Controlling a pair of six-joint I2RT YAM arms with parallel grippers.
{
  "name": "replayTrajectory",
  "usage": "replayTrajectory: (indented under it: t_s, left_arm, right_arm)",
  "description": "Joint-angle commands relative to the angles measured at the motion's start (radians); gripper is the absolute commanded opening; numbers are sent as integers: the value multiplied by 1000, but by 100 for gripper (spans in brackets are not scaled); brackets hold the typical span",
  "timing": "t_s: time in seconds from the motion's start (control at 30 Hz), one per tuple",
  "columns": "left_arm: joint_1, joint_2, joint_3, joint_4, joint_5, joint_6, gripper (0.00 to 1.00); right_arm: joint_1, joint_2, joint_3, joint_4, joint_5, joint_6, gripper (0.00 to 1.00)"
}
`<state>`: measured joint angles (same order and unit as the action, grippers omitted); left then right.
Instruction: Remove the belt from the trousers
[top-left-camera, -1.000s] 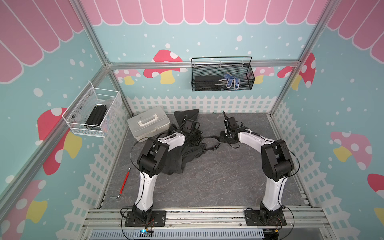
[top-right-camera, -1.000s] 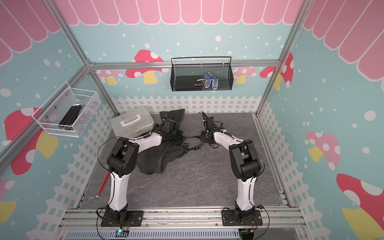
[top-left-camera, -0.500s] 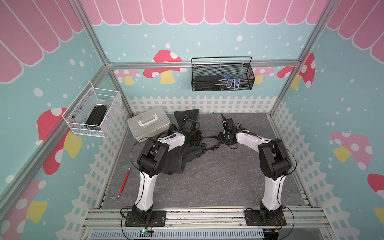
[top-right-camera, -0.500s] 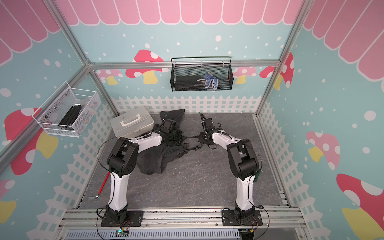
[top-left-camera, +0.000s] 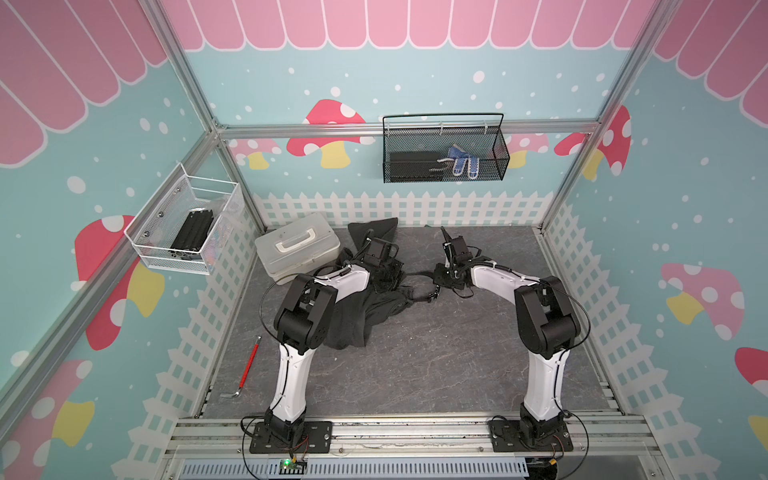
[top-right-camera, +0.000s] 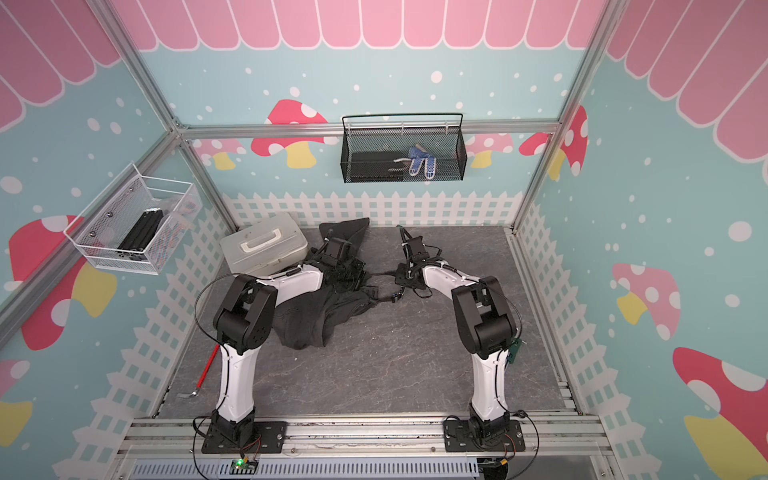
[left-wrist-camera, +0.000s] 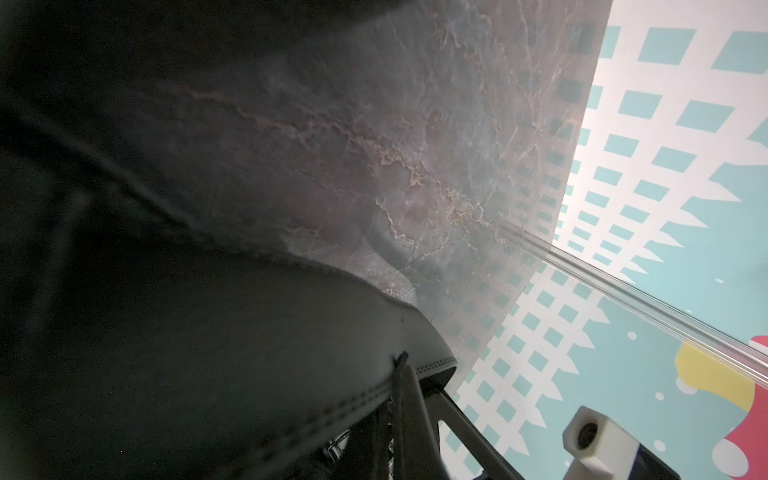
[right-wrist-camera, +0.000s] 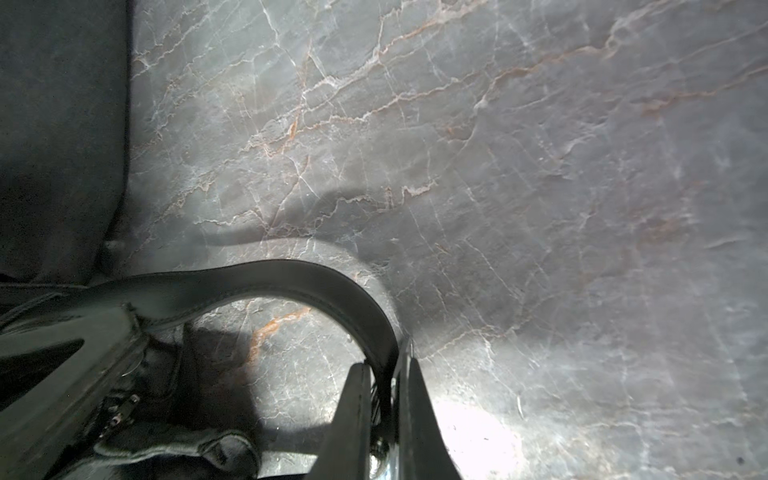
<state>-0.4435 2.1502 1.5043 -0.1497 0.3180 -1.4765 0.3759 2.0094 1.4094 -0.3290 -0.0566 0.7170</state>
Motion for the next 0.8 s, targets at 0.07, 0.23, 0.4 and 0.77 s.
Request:
replayTrajectory:
  t_s: [0.07, 0.23, 0.4, 0.77]
  left_arm:
    - [65, 34, 114, -13, -20, -19, 0]
    - [140, 157, 388, -33, -32, -58, 0]
    - [152, 270, 573, -25, -94, -128, 0]
    - [168, 304, 505, 61, -155, -213, 0]
  right_arm:
    - [6, 16, -46, -52, 13, -11, 0]
    - [5, 18, -63, -91, 8, -32, 0]
    - [6, 17, -56, -113, 3, -48, 0]
    - [5, 13, -54, -116, -34, -68, 0]
